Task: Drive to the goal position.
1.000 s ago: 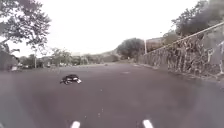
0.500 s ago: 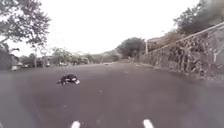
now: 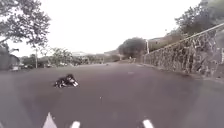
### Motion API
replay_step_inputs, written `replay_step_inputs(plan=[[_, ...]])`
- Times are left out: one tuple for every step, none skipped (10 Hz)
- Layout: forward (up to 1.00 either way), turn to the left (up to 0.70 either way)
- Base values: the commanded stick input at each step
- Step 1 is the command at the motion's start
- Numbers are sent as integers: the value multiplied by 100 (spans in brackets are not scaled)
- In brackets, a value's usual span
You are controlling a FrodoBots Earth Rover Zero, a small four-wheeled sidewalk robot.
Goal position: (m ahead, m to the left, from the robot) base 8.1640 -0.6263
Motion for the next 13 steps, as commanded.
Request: replay_step_inputs(plan=[[50, 0], [50, 0], [50, 0], [50, 0], [50, 0], [50, 0], [50, -21], [50, -50], [50, -50], [50, -50], [50, -50], [50, -50], [50, -50]])
